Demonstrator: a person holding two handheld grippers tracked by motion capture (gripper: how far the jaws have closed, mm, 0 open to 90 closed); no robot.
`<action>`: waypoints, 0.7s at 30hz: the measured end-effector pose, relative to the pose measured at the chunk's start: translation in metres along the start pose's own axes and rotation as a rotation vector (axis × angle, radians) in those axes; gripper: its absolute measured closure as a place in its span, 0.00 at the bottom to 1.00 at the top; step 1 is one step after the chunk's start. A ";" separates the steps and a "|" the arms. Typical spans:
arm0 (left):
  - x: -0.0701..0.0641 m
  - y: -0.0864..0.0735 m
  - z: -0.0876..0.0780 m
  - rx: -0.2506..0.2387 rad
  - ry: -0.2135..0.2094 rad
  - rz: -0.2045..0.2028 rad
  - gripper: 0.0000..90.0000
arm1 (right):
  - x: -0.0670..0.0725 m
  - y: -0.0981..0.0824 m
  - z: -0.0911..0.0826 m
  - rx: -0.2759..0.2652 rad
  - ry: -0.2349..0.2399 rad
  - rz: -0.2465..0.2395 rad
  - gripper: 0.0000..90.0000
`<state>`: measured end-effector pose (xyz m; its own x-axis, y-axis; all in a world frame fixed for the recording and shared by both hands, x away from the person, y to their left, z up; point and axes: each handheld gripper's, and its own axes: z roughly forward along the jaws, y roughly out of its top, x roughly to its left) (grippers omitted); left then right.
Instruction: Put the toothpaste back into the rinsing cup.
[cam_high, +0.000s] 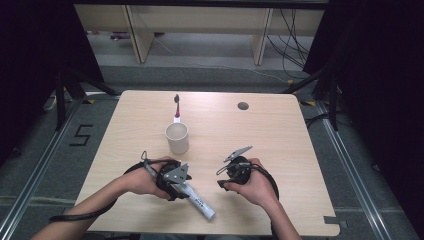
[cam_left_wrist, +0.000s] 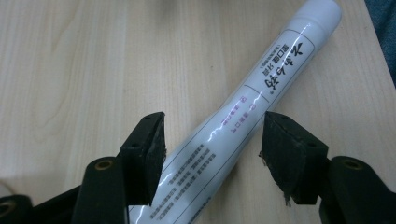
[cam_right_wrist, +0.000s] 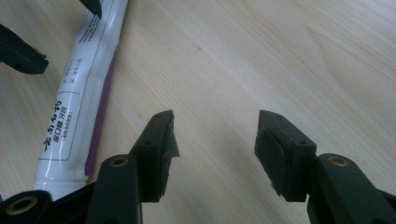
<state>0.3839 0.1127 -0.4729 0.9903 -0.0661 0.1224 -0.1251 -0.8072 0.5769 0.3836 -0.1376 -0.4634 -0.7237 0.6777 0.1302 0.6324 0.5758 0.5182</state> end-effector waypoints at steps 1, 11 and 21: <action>0.001 0.002 0.002 0.029 -0.013 0.026 0.44 | 0.000 0.000 0.000 0.000 0.001 0.000 0.53; -0.001 0.008 0.013 0.070 -0.065 0.084 0.43 | -0.002 -0.001 -0.001 -0.008 -0.002 0.002 0.53; -0.001 0.010 0.017 0.092 -0.075 0.093 0.44 | -0.002 -0.002 -0.001 -0.005 0.000 0.018 0.53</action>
<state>0.3825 0.0949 -0.4815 0.9768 -0.1844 0.1091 -0.2142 -0.8458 0.4886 0.3832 -0.1407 -0.4635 -0.7123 0.6878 0.1398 0.6439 0.5611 0.5202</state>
